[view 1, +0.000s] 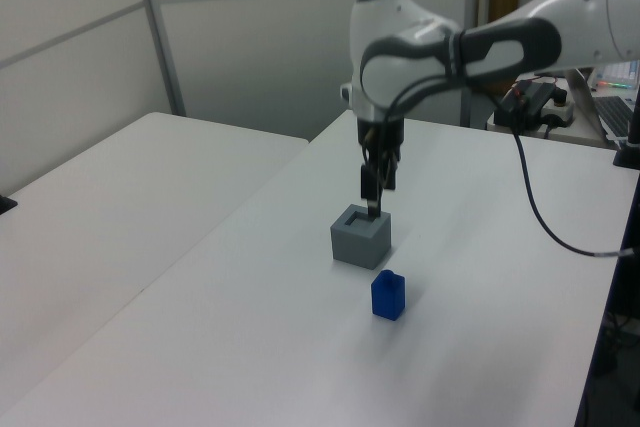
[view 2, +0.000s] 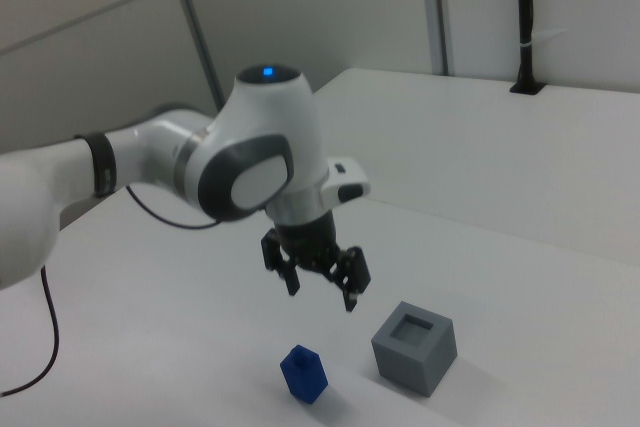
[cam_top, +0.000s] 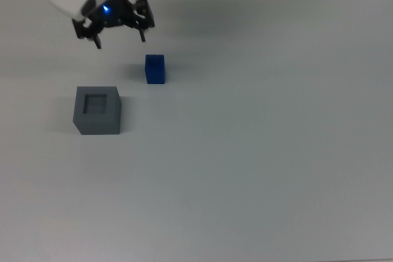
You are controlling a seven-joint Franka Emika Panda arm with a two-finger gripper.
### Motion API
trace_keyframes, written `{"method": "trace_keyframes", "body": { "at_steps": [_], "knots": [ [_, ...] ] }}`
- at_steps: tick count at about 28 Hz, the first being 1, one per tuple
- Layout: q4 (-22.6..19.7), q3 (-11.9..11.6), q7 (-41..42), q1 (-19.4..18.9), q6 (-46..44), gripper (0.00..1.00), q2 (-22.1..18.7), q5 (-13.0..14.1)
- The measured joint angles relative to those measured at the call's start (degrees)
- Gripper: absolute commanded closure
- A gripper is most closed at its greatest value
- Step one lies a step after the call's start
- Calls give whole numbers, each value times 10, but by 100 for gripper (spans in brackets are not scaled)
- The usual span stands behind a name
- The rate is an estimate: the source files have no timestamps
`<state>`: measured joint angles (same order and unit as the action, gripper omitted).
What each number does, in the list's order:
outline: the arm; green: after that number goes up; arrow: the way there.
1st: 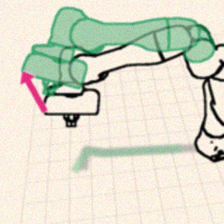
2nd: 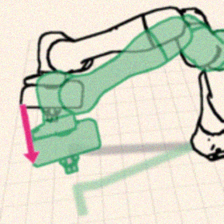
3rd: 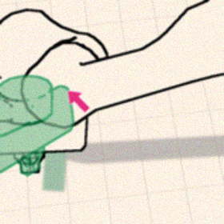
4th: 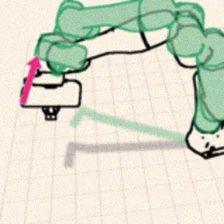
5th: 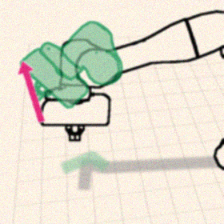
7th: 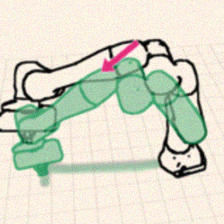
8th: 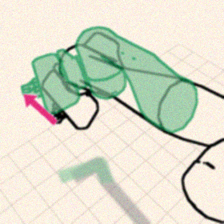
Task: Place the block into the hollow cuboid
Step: 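Move the open gripper down past the grey hollow cube toward the blue block, then lower the gripper onto the blue block and close on it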
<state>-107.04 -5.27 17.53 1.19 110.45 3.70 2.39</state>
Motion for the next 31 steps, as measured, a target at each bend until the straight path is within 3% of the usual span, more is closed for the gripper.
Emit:
{"method": "trace_keyframes", "body": {
  "at_steps": [6, 14, 31],
  "knots": [
    [-46, 1, -2, -17, 17, 0, 0, 0],
    [-76, 1, -2, -23, 17, 0, 1, -6],
    [-90, 1, -12, -40, 42, 0, 29, -16]
  ]
}}
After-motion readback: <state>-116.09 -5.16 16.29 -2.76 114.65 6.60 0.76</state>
